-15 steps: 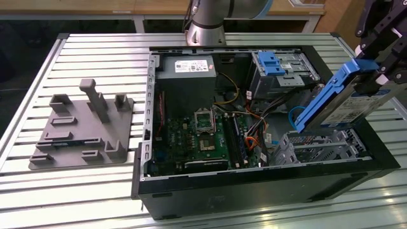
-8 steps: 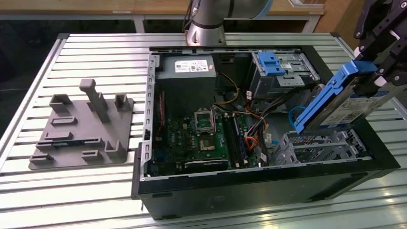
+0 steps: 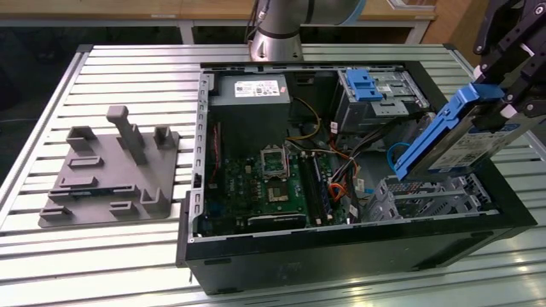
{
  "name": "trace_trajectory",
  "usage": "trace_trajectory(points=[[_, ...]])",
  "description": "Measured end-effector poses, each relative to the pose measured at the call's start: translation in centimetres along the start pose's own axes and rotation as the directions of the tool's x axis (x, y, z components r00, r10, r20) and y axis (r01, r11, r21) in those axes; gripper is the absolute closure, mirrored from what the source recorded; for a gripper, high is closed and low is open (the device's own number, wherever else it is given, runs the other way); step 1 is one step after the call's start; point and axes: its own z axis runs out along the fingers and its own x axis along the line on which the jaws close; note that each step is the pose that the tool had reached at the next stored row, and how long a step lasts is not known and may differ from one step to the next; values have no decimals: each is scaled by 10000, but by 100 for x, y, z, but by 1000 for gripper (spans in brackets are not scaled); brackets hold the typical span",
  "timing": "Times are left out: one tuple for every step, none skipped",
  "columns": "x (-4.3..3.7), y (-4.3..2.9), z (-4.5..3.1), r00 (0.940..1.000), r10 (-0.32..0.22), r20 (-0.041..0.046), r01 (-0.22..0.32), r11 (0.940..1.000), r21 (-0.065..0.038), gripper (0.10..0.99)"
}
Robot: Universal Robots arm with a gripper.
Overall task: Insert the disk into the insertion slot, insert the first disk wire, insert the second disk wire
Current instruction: 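Insert the disk into the insertion slot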
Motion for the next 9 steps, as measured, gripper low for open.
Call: trace_trajectory(points=[[0,-1,3,10000,-1,0,1,10000,0,725],[0,-1,7,10000,-2,1,2,10000,0,725],[1,-2,10,10000,-3,0,3,10000,-1,725],[1,-3,13,10000,-6,0,6,10000,-1,725],[1,-3,16,10000,-7,0,7,10000,-2,725],[2,-3,20,10000,-9,0,9,10000,-2,725],[2,-4,24,10000,-10,0,10,10000,-2,725],[2,-4,28,10000,-12,0,12,10000,-2,725],[2,-4,31,10000,-14,1,14,10000,-3,725]])
